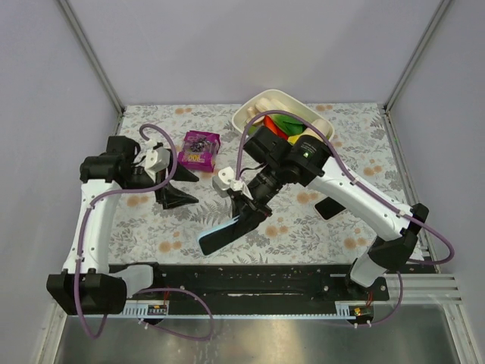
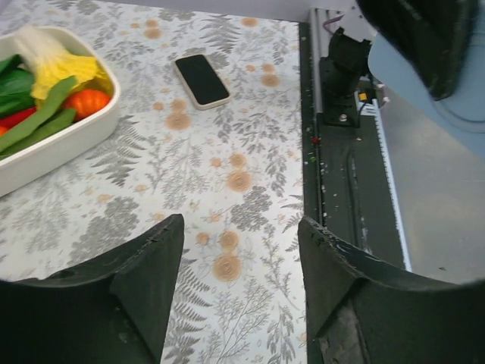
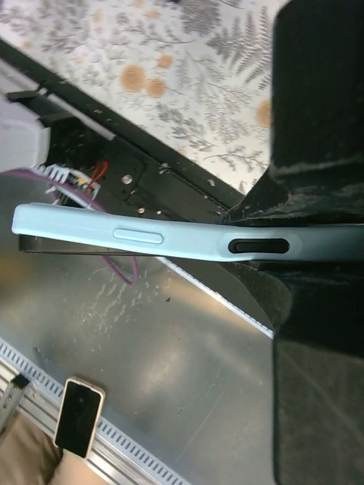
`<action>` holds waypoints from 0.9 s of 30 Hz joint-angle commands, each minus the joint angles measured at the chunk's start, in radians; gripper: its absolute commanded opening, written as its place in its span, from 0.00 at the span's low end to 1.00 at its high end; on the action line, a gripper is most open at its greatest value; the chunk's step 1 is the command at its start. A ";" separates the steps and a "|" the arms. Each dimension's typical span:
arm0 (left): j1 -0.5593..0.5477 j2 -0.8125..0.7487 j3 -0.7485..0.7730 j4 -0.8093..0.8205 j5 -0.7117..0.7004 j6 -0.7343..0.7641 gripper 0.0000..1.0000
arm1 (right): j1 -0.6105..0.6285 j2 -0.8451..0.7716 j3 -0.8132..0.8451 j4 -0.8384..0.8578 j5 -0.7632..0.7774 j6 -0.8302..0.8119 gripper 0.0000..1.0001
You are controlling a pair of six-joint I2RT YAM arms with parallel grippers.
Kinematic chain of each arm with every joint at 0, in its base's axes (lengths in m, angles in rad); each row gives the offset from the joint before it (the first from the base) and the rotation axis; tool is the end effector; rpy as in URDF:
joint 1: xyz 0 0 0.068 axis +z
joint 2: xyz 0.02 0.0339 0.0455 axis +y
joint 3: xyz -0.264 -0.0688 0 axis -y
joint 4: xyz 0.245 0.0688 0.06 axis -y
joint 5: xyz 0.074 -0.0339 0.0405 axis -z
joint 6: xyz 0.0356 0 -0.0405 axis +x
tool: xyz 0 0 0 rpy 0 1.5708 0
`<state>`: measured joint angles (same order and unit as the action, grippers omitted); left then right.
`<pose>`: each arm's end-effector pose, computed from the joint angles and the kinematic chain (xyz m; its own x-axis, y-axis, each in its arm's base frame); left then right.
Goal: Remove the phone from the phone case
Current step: Remove the phone case from the phone.
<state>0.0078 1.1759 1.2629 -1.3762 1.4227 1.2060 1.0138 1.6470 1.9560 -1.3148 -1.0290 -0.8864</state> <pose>0.1796 -0.0338 0.3621 -0.0870 0.1372 -0.9867 0.9950 0.0604 -0.0794 0.1352 0.2748 0.4304 0.2448 -0.3628 -0.8992 -0.7760 -0.6293 0.0426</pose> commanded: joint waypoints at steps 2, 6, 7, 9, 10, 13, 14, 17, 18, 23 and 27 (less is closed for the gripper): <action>0.050 -0.050 0.058 -0.235 -0.090 0.032 0.69 | -0.093 -0.124 -0.123 0.242 -0.009 0.219 0.00; 0.050 -0.097 0.046 -0.233 -0.126 0.050 0.73 | -0.133 -0.147 -0.178 0.310 -0.016 0.279 0.00; 0.049 -0.104 0.047 -0.233 -0.140 0.055 0.73 | -0.136 -0.148 -0.184 0.321 -0.013 0.291 0.00; 0.049 -0.117 0.049 -0.234 -0.157 0.049 0.74 | -0.142 -0.147 -0.192 0.338 0.009 0.316 0.00; 0.050 -0.120 0.046 -0.233 -0.157 0.049 0.75 | -0.149 -0.145 -0.193 0.345 0.012 0.329 0.00; 0.043 -0.143 0.024 -0.233 -0.137 0.049 0.78 | -0.164 -0.144 -0.204 0.394 0.018 0.382 0.00; 0.035 -0.148 0.018 -0.233 -0.125 0.049 0.79 | -0.170 -0.144 -0.209 0.420 0.020 0.404 0.00; 0.012 -0.157 0.012 -0.233 -0.087 0.049 0.81 | -0.181 -0.135 -0.201 0.456 0.026 0.455 0.00; 0.001 -0.156 0.015 -0.233 -0.079 0.043 0.81 | -0.184 -0.131 -0.197 0.460 0.030 0.464 0.00; -0.049 -0.151 0.023 -0.233 -0.074 0.030 0.81 | -0.192 -0.128 -0.195 0.505 0.076 0.524 0.00; -0.072 -0.124 0.021 -0.233 -0.025 -0.011 0.81 | -0.193 -0.136 -0.207 0.540 0.110 0.549 0.00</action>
<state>-0.0456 1.0317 1.2781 -1.3685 1.3155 1.2110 0.8284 1.5436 1.7351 -0.8818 -0.9386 -0.3981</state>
